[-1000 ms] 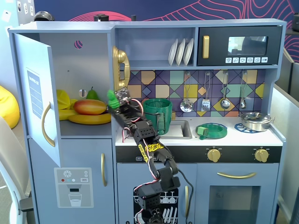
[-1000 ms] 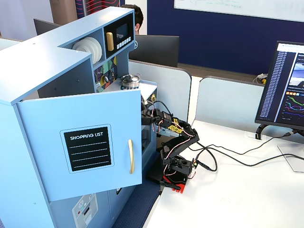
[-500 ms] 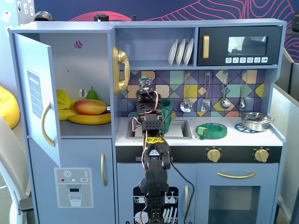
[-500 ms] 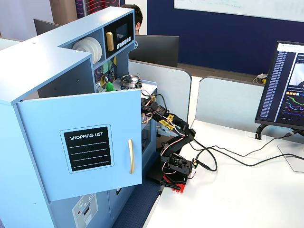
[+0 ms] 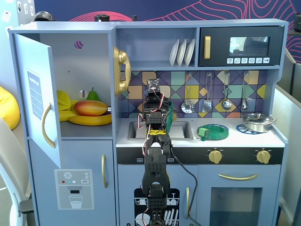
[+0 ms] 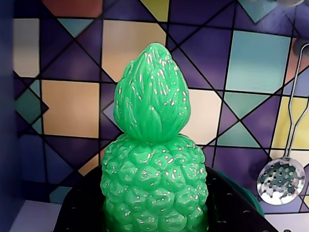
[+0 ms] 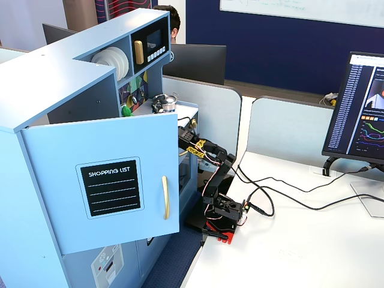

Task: Pick up the green pineapple from the left cabinet and place it in the green recipient

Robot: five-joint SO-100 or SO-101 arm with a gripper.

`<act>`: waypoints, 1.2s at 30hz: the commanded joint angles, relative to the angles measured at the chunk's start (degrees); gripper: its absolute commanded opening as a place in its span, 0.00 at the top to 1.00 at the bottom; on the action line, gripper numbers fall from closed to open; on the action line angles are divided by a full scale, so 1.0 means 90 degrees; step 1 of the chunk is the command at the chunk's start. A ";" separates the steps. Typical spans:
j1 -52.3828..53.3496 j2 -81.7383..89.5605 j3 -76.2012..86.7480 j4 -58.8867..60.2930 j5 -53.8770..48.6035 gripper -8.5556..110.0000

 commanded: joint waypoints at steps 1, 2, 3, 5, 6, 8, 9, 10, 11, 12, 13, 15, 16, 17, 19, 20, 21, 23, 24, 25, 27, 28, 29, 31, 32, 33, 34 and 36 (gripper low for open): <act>0.0166 -0.0361 -0.0801 -0.0273 0.0049 0.86; 0.0205 -0.0459 -0.0898 -0.0264 0.0146 0.84; 0.0234 -0.0527 -0.0986 -0.0264 0.0293 0.81; 0.0293 -0.0605 -0.1104 -0.0195 0.0566 0.75; 0.0312 -0.0615 -0.1123 -0.0156 0.0723 0.72; 0.0342 -0.0596 -0.1123 -0.0068 0.0967 0.64; 0.0352 -0.0586 -0.1123 -0.0020 0.1025 0.62; 0.0352 -0.0576 -0.1113 -0.0010 0.1074 0.59; 0.0352 -0.0566 -0.1113 0.0010 0.1074 0.57; 0.0352 -0.0557 -0.1113 0.0020 0.1104 0.56; 0.0352 -0.0547 -0.1113 0.0020 0.1123 0.56; 0.0352 -0.0527 -0.1104 0.0029 0.1064 0.57; 0.0352 -0.0488 -0.1084 0.0029 0.1055 0.57; 0.0332 -0.0420 -0.1025 0.0029 0.1055 0.58; 0.0283 -0.0117 -0.0742 0.0029 0.1025 0.58; 0.0244 0.0117 -0.0508 0.0049 0.1025 0.58; 0.0234 0.0391 -0.0234 0.0117 0.1025 0.59; 0.0234 0.1016 0.0430 0.0215 0.1055 0.59; 0.0244 0.1348 0.0781 0.0293 0.1064 0.59; 0.0254 0.1709 0.1143 0.0400 0.1074 0.59; 0.0254 0.2441 0.1914 0.0586 0.1123 0.60; 0.0264 0.2803 0.2266 0.0713 0.1143 0.60; 0.0273 0.3145 0.2598 0.0889 0.1143 0.60; 0.0283 0.3711 0.3213 0.1152 0.1143 0.60; 0.0303 0.3965 0.3555 0.1191 0.1113 0.60; 0.0322 0.4219 0.3926 0.1182 0.1094 0.60; 0.0322 0.4443 0.4297 0.1123 0.1094 0.60; 0.0371 0.4834 0.4951 0.1113 0.1064 0.61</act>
